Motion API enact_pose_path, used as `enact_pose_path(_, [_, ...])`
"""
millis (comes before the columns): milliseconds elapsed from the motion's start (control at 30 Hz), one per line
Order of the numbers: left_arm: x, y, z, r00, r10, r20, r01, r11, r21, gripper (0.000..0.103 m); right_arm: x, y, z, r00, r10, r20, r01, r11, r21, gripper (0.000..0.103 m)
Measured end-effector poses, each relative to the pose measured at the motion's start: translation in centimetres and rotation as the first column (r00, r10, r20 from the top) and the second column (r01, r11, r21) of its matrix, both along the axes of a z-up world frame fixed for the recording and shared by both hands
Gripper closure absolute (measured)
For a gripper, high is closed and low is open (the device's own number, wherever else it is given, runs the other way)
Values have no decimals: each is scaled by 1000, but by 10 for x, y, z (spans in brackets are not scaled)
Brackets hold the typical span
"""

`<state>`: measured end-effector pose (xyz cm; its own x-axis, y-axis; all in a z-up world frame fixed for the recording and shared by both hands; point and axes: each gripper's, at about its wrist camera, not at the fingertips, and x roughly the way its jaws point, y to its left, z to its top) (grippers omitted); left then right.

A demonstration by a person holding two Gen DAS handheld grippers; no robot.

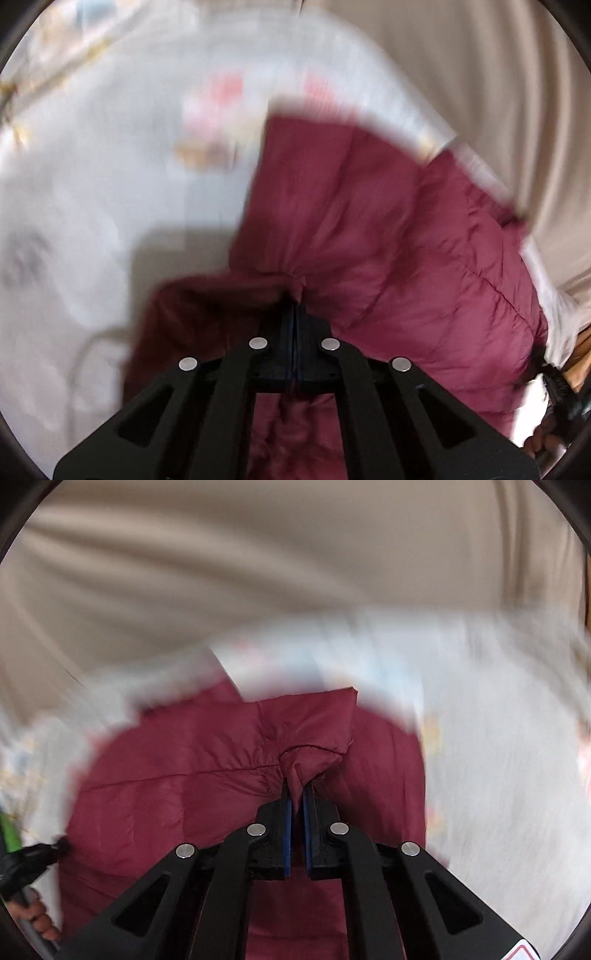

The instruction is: Fold large clothes

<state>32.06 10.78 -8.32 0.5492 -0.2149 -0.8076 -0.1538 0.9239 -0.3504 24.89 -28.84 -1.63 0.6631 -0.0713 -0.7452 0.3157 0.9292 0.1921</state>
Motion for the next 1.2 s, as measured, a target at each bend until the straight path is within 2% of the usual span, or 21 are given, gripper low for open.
enact_pose_path(33, [-3, -3, -2, 1000, -4, 31, 3, 1000, 24, 103, 4, -4, -22, 999, -10, -46, 11, 1000, 25, 99])
enact_pose_path(67, [-5, -10, 1, 998, -24, 50, 20, 997, 80, 103, 5, -4, -39, 998, -5, -70, 7, 999, 32, 99])
enact_pose_path(100, [-5, -13, 2, 998, -34, 54, 28, 994, 109, 103, 2, -3, -40, 998, -5, -70, 6, 1000, 16, 98])
enact_pose_path(233, [-7, -6, 6, 999, -35, 38, 31, 995, 99, 101, -5, 0, -25, 996, -60, -61, 59, 998, -24, 95])
enact_pose_path(267, [-15, -2, 15, 999, -35, 32, 32, 995, 93, 100, -13, -2, -14, 994, -105, -32, 103, 994, -37, 94])
enact_pose_path(300, [-24, 4, 25, 999, -27, 40, 24, 996, 88, 99, -21, -2, -4, 991, -133, -4, 133, 990, -41, 88])
enact_pose_path(333, [-32, 10, 33, 998, -18, 53, 13, 996, 85, 93, -29, 2, 10, 989, -143, 37, 144, 989, -27, 87])
enact_pose_path(400, [-55, 22, 59, 993, 19, 113, -29, 996, 84, 92, -31, 17, 30, 993, -89, 81, 89, 996, 1, 87])
enact_pose_path(433, [-57, 21, 67, 991, 22, 134, -34, 996, 86, 91, -25, 34, 37, 995, -23, 94, 22, 1000, 10, 87])
enact_pose_path(533, [-40, 0, 87, 984, -38, 172, 22, 995, 95, 90, -1, 82, 34, 984, 162, 72, -166, 984, 59, 90])
enact_pose_path(600, [-19, -27, 78, 983, -109, 148, 86, 984, 158, 90, 19, 122, 20, 961, 274, 42, -277, 957, 81, 93])
enact_pose_path(667, [-1, -47, 59, 981, -169, 91, 150, 972, 183, 87, 36, 156, -3, 933, 358, -18, -356, 931, 80, 94])
enact_pose_path(733, [11, -59, 31, 983, -179, 31, 166, 954, 250, 87, 41, 161, -20, 925, 376, -60, -372, 926, 61, 99])
enact_pose_path(800, [11, -49, 15, 985, -170, 21, 158, 949, 275, 87, 36, 142, -29, 934, 349, -73, -349, 937, 6, 103])
enact_pose_path(867, [6, -32, 11, 986, -164, 36, 147, 946, 288, 87, 27, 105, -29, 957, 283, -67, -282, 959, 15, 103])
enact_pose_path(933, [4, -18, 9, 987, -156, 32, 140, 945, 296, 88, 11, 50, -31, 989, 129, -74, -130, 992, -3, 103])
enact_pose_path(967, [2, -10, 8, 989, -145, 29, 130, 945, 300, 88, 1, 30, -31, 994, 74, -76, -75, 997, -2, 103])
enact_pose_path(1067, [2, -2, 8, 992, -127, 15, 115, 940, 322, 88, -23, -34, -34, 989, -115, -93, 118, 993, 29, 103])
enact_pose_path(1133, [3, -4, 11, 993, -114, 10, 104, 939, 326, 88, -28, -42, -18, 987, -151, -55, 153, 988, 28, 100])
enact_pose_path(1200, [5, -8, 9, 995, -98, 4, 91, 938, 333, 89, -22, -33, -1, 994, -112, -1, 112, 993, 34, 97])
